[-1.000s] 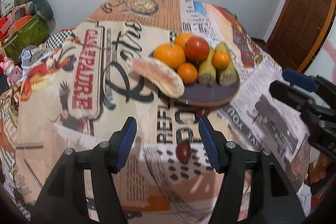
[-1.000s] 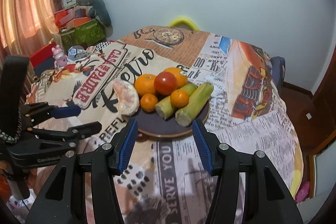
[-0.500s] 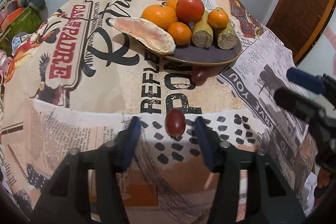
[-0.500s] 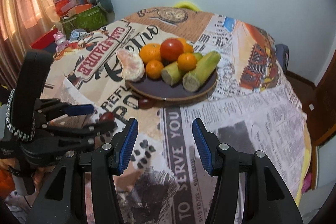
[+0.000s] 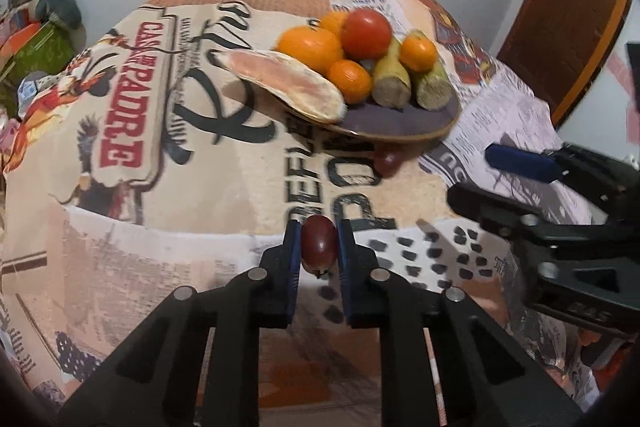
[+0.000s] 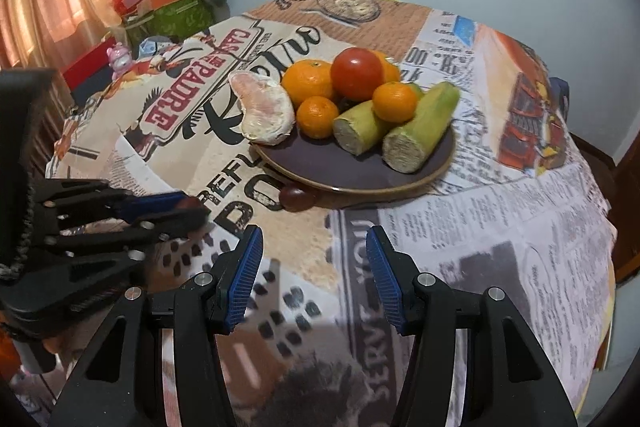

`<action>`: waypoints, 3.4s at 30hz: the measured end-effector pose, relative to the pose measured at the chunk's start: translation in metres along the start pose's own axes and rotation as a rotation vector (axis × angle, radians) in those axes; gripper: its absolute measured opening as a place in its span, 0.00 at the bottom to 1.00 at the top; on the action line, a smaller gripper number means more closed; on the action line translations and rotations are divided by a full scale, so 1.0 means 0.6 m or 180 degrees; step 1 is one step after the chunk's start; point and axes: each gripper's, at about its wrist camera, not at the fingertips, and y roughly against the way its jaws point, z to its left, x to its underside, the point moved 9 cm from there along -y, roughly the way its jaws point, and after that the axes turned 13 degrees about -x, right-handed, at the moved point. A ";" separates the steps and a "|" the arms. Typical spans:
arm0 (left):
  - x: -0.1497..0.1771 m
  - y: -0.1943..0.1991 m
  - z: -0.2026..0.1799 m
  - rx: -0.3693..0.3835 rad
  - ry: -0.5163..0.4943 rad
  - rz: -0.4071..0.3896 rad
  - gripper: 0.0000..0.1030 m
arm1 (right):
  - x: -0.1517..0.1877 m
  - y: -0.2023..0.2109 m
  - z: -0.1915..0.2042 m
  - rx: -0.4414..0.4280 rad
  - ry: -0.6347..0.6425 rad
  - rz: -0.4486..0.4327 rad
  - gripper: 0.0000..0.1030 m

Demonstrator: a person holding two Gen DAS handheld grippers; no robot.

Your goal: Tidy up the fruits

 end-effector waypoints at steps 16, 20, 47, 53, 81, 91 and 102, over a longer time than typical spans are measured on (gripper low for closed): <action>-0.022 0.023 0.053 -0.0028 0.0130 -0.0193 0.16 | -0.014 -0.085 0.004 -0.0041 -0.0097 0.0251 0.34; -0.024 0.024 0.049 -0.0018 0.0134 -0.0201 0.16 | -0.016 -0.083 -0.006 -0.0014 -0.0124 0.0240 0.23; -0.127 0.087 -0.027 0.0101 -0.0001 -0.0632 0.16 | -0.083 0.079 -0.030 -0.0030 -0.0153 -0.0564 0.23; -0.152 0.076 -0.040 0.0122 -0.0035 -0.0683 0.16 | -0.096 0.071 -0.050 0.0016 -0.0154 -0.0602 0.23; -0.141 -0.041 -0.056 0.0141 -0.0022 -0.0263 0.32 | -0.068 -0.023 -0.087 -0.0075 -0.0235 -0.0247 0.30; -0.168 0.081 -0.021 -0.0040 0.0140 -0.0734 0.32 | -0.099 0.073 -0.064 0.0036 -0.0152 -0.0605 0.30; -0.179 0.325 -0.003 -0.0214 0.0250 -0.1611 0.32 | -0.139 0.294 0.026 0.0192 0.0119 -0.1446 0.30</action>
